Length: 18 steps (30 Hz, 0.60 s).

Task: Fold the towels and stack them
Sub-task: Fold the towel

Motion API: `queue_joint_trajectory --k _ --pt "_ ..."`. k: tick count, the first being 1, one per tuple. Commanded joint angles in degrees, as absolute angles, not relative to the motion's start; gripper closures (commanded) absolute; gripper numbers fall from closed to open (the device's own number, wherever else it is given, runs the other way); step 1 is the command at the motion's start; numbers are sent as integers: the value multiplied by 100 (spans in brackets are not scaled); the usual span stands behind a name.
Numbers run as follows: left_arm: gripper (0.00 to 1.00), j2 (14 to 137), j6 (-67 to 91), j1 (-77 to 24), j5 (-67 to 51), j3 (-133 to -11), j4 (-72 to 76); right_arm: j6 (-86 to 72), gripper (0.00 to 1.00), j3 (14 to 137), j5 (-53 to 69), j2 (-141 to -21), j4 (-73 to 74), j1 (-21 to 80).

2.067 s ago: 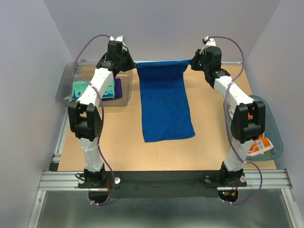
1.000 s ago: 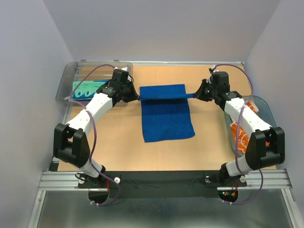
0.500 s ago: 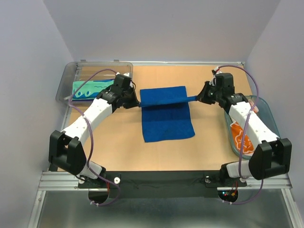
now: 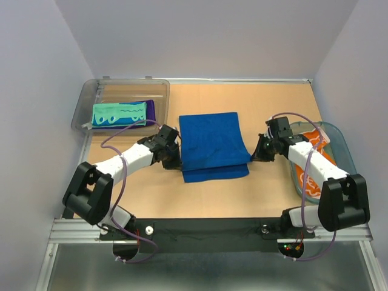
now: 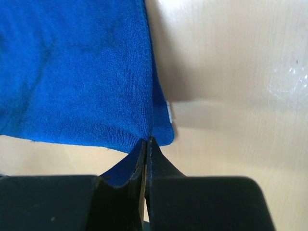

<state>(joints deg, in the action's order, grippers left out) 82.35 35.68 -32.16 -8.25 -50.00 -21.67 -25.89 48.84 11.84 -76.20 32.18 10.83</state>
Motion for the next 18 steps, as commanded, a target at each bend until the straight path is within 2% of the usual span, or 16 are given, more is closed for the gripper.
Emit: queue_joint_trajectory --k 1,9,18 --pt "100 8384 3700 -3480 -774 -4782 -1899 -2602 99 4764 1037 -7734 3234 1011" --pt "100 8754 3735 -3665 -624 -4623 -1784 -2566 99 4535 1002 -8024 3234 1011" --pt "100 8473 3727 -3691 -378 -4939 -2170 -2584 99 4667 949 -7902 3234 1011"
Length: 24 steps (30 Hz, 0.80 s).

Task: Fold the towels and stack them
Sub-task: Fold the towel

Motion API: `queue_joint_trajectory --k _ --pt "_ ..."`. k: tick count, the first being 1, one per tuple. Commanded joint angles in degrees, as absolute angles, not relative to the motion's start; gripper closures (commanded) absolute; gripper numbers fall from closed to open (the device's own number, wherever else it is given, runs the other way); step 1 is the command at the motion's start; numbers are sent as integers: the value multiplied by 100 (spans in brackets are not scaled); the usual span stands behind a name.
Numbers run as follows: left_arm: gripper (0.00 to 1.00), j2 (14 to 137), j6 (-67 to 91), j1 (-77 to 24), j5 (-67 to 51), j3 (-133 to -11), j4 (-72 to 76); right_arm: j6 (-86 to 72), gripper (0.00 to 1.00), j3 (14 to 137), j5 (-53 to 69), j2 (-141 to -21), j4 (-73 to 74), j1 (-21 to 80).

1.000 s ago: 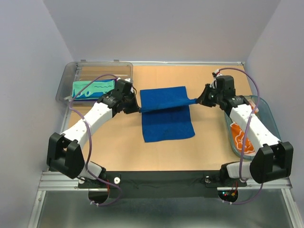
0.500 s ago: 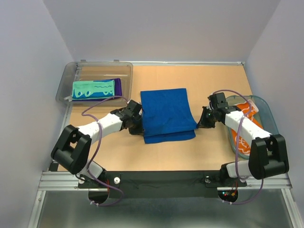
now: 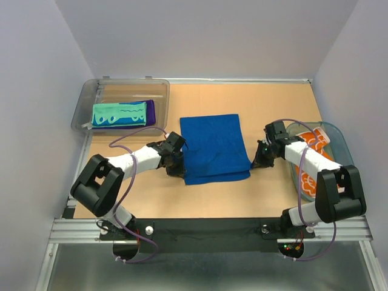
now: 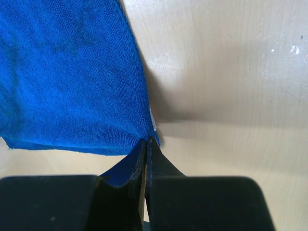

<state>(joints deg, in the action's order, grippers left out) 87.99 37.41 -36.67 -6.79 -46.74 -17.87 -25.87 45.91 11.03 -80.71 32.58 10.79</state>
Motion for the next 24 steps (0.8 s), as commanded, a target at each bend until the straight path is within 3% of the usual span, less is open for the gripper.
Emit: queue_joint_trajectory --k 1,8,24 --pt "100 8412 3727 -3691 -352 -4992 -2232 -2593 99 4693 958 -7867 3243 1011" --pt "100 7911 3805 -3709 -211 -5361 -2821 -2681 99 4834 1090 -7550 3436 1011" --pt "100 7480 4307 -4227 -492 -4949 -2760 -2874 99 4562 1459 -6908 3903 1020"
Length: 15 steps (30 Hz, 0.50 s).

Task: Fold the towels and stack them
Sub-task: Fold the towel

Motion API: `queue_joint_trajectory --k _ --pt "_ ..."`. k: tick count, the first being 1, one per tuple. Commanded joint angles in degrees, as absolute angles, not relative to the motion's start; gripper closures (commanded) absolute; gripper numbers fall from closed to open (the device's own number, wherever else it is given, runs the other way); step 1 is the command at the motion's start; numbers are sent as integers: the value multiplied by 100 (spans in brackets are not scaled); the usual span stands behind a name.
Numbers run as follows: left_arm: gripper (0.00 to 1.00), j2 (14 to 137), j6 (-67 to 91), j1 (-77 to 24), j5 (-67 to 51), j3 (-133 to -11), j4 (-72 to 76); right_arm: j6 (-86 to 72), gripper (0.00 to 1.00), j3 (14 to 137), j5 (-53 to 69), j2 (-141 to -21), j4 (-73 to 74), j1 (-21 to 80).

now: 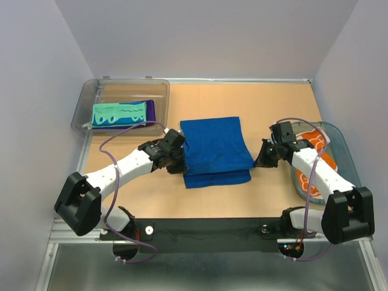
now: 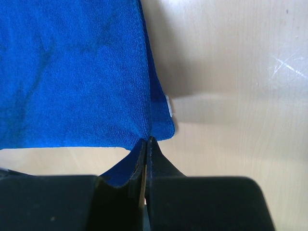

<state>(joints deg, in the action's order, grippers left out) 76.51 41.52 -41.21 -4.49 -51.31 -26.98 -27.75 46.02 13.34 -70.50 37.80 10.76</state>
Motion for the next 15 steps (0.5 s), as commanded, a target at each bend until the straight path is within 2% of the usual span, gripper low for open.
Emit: queue_joint_trajectory --k 1,15 --pt "100 7479 4307 -4228 -579 -4870 -2699 -2848 99 4544 1476 -6934 3902 1020" --pt "100 7322 4227 -4228 141 -5748 -3428 -2839 99 5221 1362 -6662 4210 1020"
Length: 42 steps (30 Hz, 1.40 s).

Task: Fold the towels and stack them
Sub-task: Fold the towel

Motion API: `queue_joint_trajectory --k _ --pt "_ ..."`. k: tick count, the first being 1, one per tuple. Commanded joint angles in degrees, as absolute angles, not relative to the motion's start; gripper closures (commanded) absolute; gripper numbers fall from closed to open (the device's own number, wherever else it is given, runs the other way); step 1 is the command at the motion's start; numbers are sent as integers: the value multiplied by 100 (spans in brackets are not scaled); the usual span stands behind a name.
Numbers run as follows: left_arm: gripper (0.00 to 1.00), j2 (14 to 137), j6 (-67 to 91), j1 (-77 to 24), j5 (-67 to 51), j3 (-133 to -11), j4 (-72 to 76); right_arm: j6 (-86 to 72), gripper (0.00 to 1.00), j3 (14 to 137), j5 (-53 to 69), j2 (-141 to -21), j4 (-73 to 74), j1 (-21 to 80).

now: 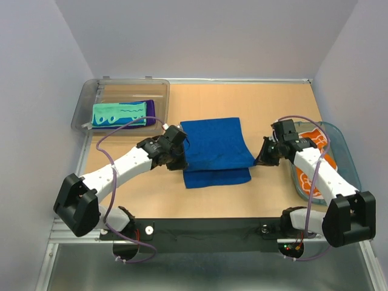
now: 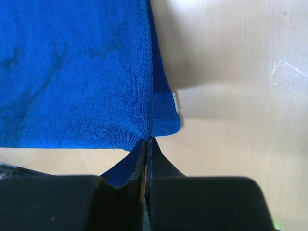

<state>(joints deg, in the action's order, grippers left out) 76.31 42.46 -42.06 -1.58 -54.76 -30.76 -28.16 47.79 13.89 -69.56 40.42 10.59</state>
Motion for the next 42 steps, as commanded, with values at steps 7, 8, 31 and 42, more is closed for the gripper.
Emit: queue_joint_trajectory --k 7,8,31,42 --pt "100 7356 4271 -4228 -227 -5160 -3068 -2857 99 4852 1459 -6679 4219 1020" --pt "100 7391 4280 -4228 -255 -4976 -2998 -2848 99 4773 1442 -6706 4193 1011" --pt "27 7076 4544 -4579 -344 -4342 -2768 -2602 42 4551 1196 -6619 4314 1028" --pt "56 7855 4334 -4666 -633 -5044 -2119 -2759 66 4694 1714 -7048 3543 1572"
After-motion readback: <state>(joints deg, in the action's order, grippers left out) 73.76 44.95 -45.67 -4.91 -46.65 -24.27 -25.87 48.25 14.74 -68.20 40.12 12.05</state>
